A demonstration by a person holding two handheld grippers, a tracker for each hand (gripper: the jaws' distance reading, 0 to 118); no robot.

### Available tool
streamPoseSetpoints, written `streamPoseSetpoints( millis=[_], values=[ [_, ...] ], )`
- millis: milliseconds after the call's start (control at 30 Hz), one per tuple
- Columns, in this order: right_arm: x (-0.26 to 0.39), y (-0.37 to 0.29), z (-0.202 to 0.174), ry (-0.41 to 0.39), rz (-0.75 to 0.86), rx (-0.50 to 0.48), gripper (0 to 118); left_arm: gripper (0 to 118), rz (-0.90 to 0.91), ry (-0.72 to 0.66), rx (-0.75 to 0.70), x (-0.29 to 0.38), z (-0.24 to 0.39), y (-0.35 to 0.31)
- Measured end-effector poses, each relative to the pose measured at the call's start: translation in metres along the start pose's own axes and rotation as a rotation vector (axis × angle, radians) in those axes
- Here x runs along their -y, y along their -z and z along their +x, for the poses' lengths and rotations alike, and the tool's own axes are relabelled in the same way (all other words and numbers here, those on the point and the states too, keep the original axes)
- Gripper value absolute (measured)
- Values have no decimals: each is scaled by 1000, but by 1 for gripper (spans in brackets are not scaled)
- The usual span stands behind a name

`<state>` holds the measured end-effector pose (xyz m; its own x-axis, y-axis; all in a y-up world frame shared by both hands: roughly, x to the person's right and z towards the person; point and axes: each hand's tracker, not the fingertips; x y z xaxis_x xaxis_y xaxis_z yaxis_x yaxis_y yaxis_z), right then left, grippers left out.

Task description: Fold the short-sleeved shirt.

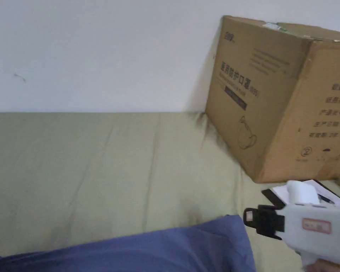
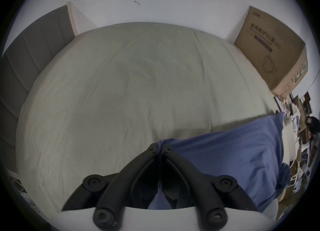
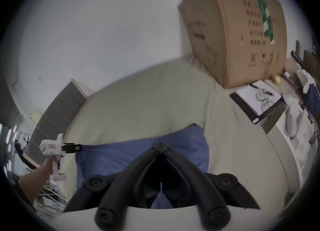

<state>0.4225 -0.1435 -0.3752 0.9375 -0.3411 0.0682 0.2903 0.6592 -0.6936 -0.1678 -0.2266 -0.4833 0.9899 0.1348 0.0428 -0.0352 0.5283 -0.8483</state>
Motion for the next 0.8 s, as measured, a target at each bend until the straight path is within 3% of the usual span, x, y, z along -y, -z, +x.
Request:
streamPoseSetpoints(
  millis=[33,67,100,133,200,267,400,633,700,767,800],
  values=[
    [-11,16,13,29,-33,-7,5,0,3,-6,4,-1,5,-9],
    [-22,35,25,47,-98,-33,23,0,2,-9,5,0,6,-12],
    [-29,52,32,57,-158,16,53,0,0,-6,3,1,5,-14],
    [-33,69,38,60,-193,56,106,0,0,-5,2,3,6,-15],
    [-33,102,50,79,-267,105,118,0,1,12,-8,5,12,-17],
    [-27,126,58,98,-241,202,111,0,-1,23,-15,8,14,-16],
    [-22,163,74,187,-298,219,106,0,-25,20,-12,10,16,-11],
    [-33,185,61,104,-265,188,81,0,-66,25,-22,8,16,3],
    [-34,191,54,69,-340,247,62,0,-71,21,-26,8,15,6],
    [-36,183,52,1,-310,358,1,0,-74,12,-26,8,16,7],
    [-36,175,56,26,-279,344,1,0,-75,3,-25,9,16,6]
  ],
)
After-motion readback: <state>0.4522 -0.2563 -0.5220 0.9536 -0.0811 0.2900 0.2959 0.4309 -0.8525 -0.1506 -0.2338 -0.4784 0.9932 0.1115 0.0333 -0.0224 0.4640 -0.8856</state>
